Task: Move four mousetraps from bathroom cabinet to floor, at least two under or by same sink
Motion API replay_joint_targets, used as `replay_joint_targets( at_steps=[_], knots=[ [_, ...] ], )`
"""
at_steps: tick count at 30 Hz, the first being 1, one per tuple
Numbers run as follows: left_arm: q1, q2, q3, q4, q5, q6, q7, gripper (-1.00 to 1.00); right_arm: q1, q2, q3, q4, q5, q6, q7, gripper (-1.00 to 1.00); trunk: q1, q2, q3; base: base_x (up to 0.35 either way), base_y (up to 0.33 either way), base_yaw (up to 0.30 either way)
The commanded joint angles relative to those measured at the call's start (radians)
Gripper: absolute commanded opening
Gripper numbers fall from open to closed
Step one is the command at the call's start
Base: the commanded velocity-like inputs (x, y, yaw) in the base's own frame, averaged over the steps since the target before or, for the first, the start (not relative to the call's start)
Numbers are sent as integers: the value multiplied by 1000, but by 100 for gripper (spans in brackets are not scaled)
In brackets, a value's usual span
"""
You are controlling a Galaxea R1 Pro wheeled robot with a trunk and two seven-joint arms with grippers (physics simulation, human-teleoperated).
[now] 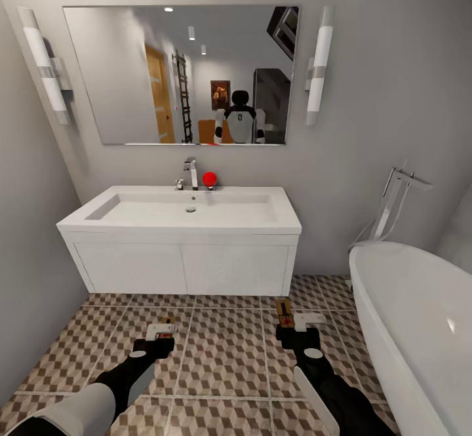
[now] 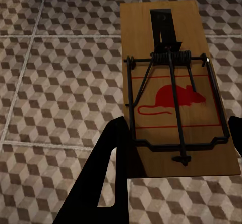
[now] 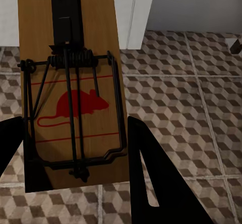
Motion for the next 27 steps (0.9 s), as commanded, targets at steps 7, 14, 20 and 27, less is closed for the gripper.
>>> replay_joint_targets(
  at_steps=[7,14,20,27],
  knots=[
    [1,-1,-9,0,9,-3,6,-100,-1,-1,4,-2,-11,2,-8,-100,0,-1,-1,0,0,0],
    [1,-1,-9,0,9,-3,6,-100,-1,-1,4,-2,-11,2,-8,-100,15,-29,-18,0,0,0],
    [1,-1,-10,0,9,-3,6,-100,-1,-1,4,-2,-11,2,-8,-100,38,-71,-45,0,0,0],
    [1,-1,-12,0,9,-3,6,-100,-1,-1,4,9,-11,2,-8,-100,65,-120,-78,0,0,0]
  ],
)
